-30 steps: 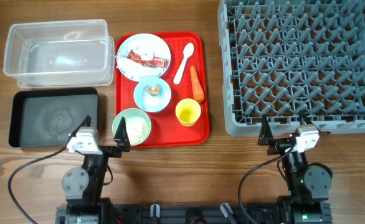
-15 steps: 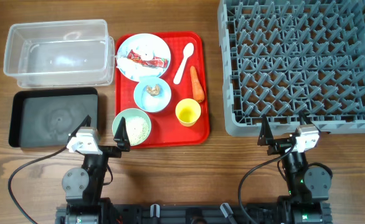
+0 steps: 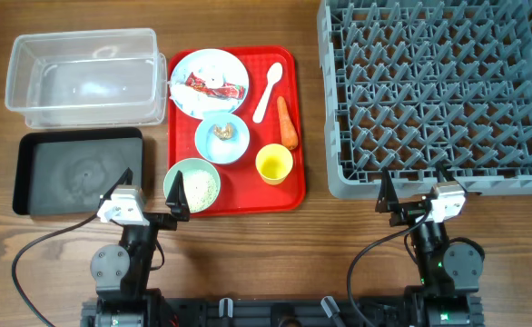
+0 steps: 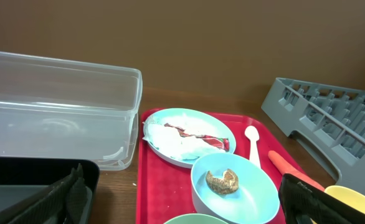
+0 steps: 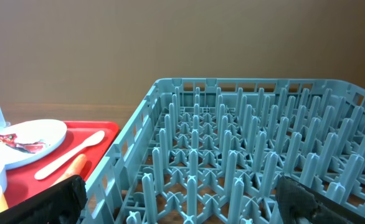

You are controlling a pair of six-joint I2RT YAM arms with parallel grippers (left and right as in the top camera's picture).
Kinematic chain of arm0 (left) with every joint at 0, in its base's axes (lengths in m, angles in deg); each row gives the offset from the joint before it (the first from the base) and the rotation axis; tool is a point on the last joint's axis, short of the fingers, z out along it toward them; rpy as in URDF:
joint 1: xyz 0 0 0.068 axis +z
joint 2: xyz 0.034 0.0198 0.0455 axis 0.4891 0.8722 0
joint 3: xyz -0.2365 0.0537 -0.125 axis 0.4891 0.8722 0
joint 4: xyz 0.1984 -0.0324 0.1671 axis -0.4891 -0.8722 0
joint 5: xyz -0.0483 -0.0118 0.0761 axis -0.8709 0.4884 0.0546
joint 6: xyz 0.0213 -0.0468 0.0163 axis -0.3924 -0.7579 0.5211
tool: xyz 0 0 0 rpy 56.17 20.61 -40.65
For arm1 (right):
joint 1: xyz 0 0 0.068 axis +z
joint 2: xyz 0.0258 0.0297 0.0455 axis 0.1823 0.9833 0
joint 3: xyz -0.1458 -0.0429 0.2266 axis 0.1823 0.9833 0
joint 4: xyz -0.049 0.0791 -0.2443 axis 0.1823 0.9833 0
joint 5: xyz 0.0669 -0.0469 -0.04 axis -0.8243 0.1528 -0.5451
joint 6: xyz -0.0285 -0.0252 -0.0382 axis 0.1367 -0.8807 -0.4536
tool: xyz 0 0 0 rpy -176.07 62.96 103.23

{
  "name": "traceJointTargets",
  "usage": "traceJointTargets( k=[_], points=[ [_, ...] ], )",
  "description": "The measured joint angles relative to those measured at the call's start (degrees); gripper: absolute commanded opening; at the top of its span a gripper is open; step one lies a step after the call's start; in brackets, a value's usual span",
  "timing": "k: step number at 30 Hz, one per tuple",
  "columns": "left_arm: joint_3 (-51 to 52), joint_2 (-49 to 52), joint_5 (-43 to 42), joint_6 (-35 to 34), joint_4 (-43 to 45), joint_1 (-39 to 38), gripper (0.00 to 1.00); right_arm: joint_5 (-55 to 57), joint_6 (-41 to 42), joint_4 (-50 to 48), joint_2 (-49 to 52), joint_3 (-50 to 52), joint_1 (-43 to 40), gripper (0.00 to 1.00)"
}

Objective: Sort waste into correct bins and load items into the dishwasher rack
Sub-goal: 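Move the left gripper toward the tissue and wrapper on the plate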

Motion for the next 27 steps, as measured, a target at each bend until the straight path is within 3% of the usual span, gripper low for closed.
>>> traceJointTargets(
  k=[10,21,27],
  points=[
    [0.0,0.0,0.0,0.0,0.0,0.0,1.0,0.5,0.0,-0.37,0.0,0.0,0.0,1.0],
    [-0.02,0.0,-2.23,-0.04,2.34,0.0,1.0,1.05,0.0,-12.41,0.0,-0.09,0.0,1.0],
    [-6.43,5.18,-2.67,-0.04,0.83,0.0,1.0,1.05,-1.4,-12.44,1.05,-6.84,0.0,1.0]
  ],
)
